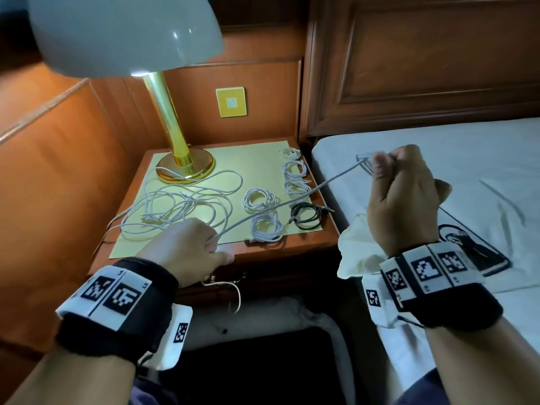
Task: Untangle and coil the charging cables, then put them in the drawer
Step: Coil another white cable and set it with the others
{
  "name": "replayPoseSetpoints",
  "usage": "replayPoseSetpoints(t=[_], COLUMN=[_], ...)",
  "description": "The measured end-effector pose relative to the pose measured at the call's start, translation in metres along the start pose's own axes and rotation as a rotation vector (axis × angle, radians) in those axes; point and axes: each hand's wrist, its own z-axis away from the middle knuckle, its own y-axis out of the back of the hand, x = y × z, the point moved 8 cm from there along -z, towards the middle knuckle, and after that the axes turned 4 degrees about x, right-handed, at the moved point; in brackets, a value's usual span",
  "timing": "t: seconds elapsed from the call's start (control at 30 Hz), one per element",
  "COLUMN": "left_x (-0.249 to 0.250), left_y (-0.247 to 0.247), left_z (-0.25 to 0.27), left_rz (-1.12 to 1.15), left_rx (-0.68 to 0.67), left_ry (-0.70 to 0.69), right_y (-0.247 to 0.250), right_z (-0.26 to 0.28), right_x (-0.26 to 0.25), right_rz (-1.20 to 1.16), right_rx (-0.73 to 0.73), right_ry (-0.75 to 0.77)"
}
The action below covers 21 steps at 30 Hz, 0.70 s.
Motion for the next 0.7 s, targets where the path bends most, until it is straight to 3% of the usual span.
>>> replayPoseSetpoints(t=[0.1,0.23,0.3,0.4,0.53,0.63,0.7], left_x=[0.019,0.041,0.050,0.062,0.066,0.072,0.082], left_y=[0.008,-0.003,-0.005,0.001,0.016,0.030,0.029], left_z=[0.004,0.013,0.017,0.020,0.021,0.031,0.039], left_rz=[0.013,0.112,0.261,0.545,0.724,0.458,0.238], left_rx=[0.095,0.030,0.000,0.036,0.207,0.439,0.486], left_ry=[-0.119,-0.224,-0.312,-0.449,-0.480,-0.585,-0.678], right_y=[-0.006,-0.035,-0.044,-0.047,-0.047,-0.043,-0.039], right_z=[0.001,0.025,0.037,0.042,0.043,0.041,0.040], right_x=[0.009,0.019,0.017,0.013,0.013,0.004,-0.004], right_rz=[-0.314,-1.018,-1.179,-1.271,-1.248,-1.227,-1.204], right_rx=[-0.083,-0.271,-0.342,-0.390,-0.426,-0.443,-0.446], right_ry=[-0.139,-0.747,-0.932,-0.992,-0.941,-0.875,-0.795])
